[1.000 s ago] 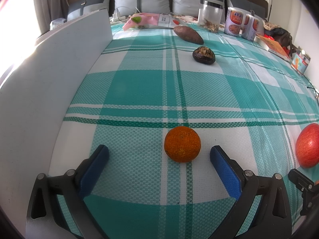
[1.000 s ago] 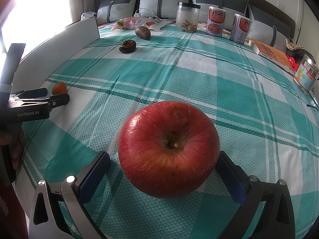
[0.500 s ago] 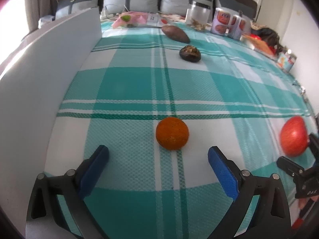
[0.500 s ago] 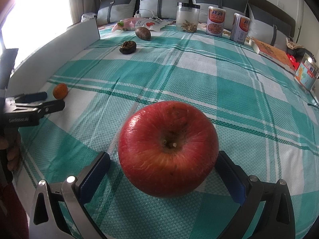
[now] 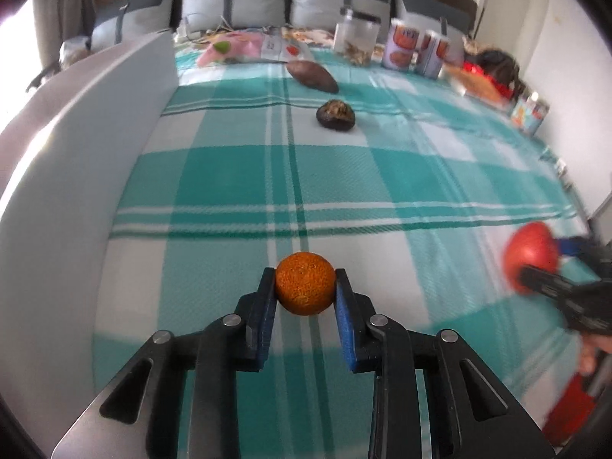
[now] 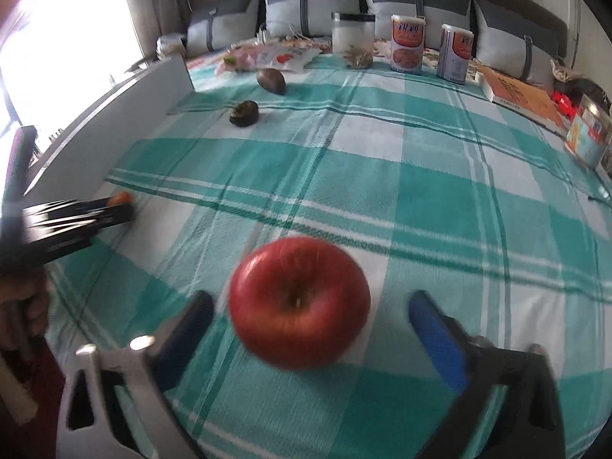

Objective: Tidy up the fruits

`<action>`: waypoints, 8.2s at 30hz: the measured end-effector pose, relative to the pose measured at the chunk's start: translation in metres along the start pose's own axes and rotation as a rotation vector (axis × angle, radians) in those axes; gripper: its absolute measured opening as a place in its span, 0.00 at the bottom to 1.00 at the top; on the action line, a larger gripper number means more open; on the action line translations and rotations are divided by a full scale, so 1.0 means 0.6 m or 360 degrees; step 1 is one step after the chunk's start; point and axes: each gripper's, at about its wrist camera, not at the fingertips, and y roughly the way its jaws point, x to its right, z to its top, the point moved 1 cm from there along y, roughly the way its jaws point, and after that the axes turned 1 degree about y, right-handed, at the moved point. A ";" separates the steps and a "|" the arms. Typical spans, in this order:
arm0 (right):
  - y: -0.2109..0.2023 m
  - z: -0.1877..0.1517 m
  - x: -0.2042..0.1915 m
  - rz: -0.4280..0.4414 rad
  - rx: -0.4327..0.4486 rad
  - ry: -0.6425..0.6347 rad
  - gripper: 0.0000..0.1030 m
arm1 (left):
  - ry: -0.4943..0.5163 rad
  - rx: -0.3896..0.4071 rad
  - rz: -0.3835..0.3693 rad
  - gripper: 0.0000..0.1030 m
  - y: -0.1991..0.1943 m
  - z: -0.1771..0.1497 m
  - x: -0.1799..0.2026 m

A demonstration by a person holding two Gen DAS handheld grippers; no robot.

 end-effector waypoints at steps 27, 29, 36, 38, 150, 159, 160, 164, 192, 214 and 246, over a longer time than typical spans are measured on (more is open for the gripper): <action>0.101 0.275 -0.687 0.0449 -0.0301 -0.1028 0.68 | -0.1098 -0.0334 0.0389 0.39 -0.152 -0.052 -0.538; 0.120 0.262 -0.698 0.0363 -0.0314 -0.1104 0.68 | -0.1067 -0.0321 0.0394 0.49 -0.152 -0.056 -0.531; 0.036 0.309 -0.632 0.0403 0.0092 -0.0883 0.90 | -0.0871 0.0018 0.0522 0.74 -0.237 -0.026 -0.459; -0.007 0.315 -0.590 0.0401 0.0228 -0.0796 0.99 | -0.0794 0.0150 0.0530 0.79 -0.268 -0.013 -0.418; 0.023 -0.016 0.104 -0.0378 0.0094 0.0319 1.00 | -0.0058 0.0043 0.0323 0.95 0.080 0.006 -0.018; 0.023 -0.016 0.104 -0.0378 0.0095 0.0320 1.00 | -0.0057 0.0045 0.0325 0.96 0.079 0.006 -0.017; 0.023 -0.016 0.104 -0.0378 0.0095 0.0320 1.00 | -0.0057 0.0045 0.0325 0.96 0.079 0.005 -0.018; 0.023 -0.016 0.103 -0.0379 0.0095 0.0320 1.00 | -0.0057 0.0045 0.0325 0.96 0.079 0.005 -0.019; 0.023 -0.016 0.103 -0.0378 0.0096 0.0321 1.00 | -0.0056 0.0046 0.0327 0.96 0.078 0.004 -0.020; 0.224 0.356 -0.007 0.0106 0.0008 0.0004 0.97 | -0.0058 0.0047 0.0322 0.96 0.078 0.004 -0.019; 0.016 0.009 0.035 -0.0099 0.0053 0.0158 0.38 | -0.0056 0.0048 0.0328 0.96 0.076 0.005 -0.018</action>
